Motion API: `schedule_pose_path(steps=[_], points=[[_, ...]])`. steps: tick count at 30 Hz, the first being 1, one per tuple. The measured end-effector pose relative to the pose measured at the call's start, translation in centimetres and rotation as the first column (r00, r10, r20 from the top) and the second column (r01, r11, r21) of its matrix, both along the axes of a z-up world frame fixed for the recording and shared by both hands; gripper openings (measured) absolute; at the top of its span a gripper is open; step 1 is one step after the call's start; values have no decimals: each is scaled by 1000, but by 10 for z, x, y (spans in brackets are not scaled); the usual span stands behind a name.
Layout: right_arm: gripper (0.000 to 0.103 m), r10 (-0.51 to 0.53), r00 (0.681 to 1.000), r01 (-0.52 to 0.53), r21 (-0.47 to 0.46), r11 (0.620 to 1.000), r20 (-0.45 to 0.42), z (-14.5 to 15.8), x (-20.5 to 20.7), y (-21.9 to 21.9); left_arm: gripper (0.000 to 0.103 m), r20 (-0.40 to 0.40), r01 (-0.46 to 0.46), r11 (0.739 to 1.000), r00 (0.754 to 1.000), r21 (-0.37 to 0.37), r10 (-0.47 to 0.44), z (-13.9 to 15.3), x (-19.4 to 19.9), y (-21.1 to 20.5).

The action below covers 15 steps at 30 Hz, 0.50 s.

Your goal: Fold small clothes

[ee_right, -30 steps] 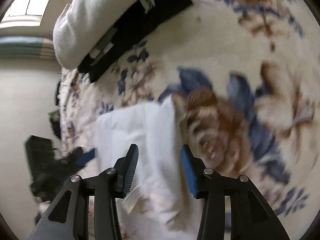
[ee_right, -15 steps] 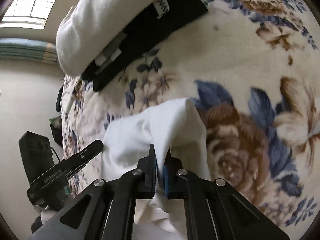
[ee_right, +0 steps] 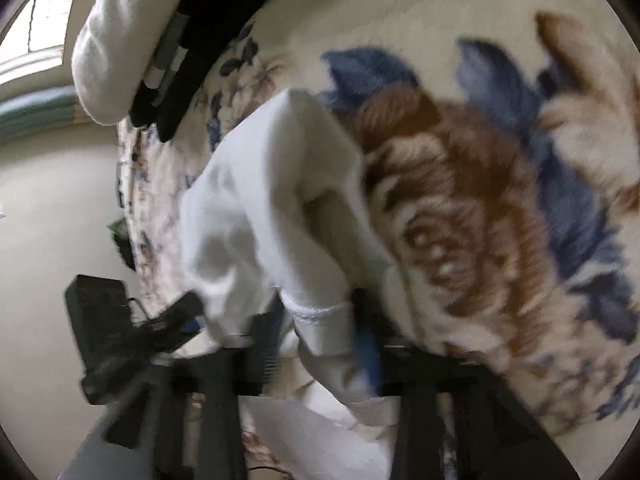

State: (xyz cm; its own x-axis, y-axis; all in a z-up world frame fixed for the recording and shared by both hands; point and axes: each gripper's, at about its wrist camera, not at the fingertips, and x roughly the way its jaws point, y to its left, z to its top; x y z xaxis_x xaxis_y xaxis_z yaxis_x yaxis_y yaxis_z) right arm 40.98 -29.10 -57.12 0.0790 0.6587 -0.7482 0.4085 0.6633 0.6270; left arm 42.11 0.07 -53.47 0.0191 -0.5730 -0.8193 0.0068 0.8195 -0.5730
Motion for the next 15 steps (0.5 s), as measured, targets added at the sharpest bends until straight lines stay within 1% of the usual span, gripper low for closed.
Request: schedule_pose_path(steps=[1,3,4,6,7,8,9,10,11,12,13,14,15], points=[[10,-26,1000,25,29,999,7,2,-2,2,10,24,8,1000,1000,11,-8,5,3,-2],[10,-69,997,68,92,994,17,6,-5,3,9,78,13,999,997,39,-16,19,10,-2],[9,-92,995,88,133,987,25,9,-4,4,9,106,11,999,994,38,-15,28,16,0],[9,-149,988,139,197,971,36,12,-5,4,9,139,-14,999,990,43,7,35,25,5],[9,-171,985,161,222,962,27,10,-5,3,9,135,-14,1000,991,28,10,36,29,7],[9,-162,987,156,171,973,23,7,-3,3,9,117,-13,1000,993,17,10,33,32,6],[9,-126,991,122,82,989,43,9,0,4,10,101,-1,1000,995,21,-1,29,34,5],[9,-92,994,90,25,996,56,10,2,6,11,68,40,998,997,41,-42,20,33,-1],[9,-41,997,44,-47,998,58,10,5,9,13,44,61,996,997,64,-64,13,30,-4],[11,6,999,-2,-104,995,43,9,7,13,17,35,66,994,997,81,-69,10,27,-3],[13,25,999,-21,-117,993,32,8,7,14,28,32,66,993,997,96,-69,9,23,0],[24,50,999,-48,-133,990,15,9,8,16,35,32,56,993,998,101,-60,10,19,4],[32,74,997,-72,-166,983,4,13,7,18,36,38,35,994,999,107,-39,13,15,9]])
